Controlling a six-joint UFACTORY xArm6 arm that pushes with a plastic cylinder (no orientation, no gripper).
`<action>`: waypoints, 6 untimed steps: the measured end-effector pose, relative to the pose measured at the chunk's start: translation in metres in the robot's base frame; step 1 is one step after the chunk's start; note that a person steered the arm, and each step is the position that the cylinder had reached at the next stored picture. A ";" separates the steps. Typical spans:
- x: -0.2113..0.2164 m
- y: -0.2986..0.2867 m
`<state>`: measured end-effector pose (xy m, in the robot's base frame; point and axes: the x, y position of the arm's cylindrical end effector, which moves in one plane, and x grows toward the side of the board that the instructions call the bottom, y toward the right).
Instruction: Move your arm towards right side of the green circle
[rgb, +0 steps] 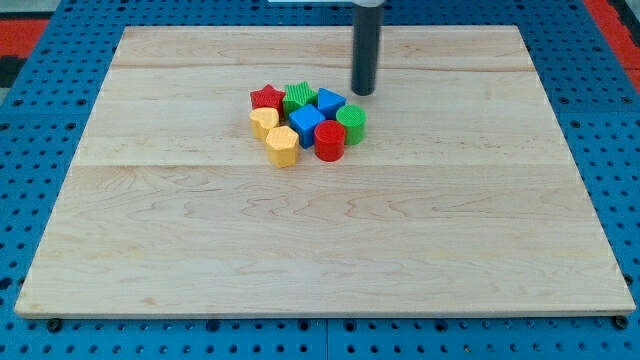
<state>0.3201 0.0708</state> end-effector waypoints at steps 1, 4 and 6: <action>0.014 0.020; 0.062 0.023; 0.063 0.000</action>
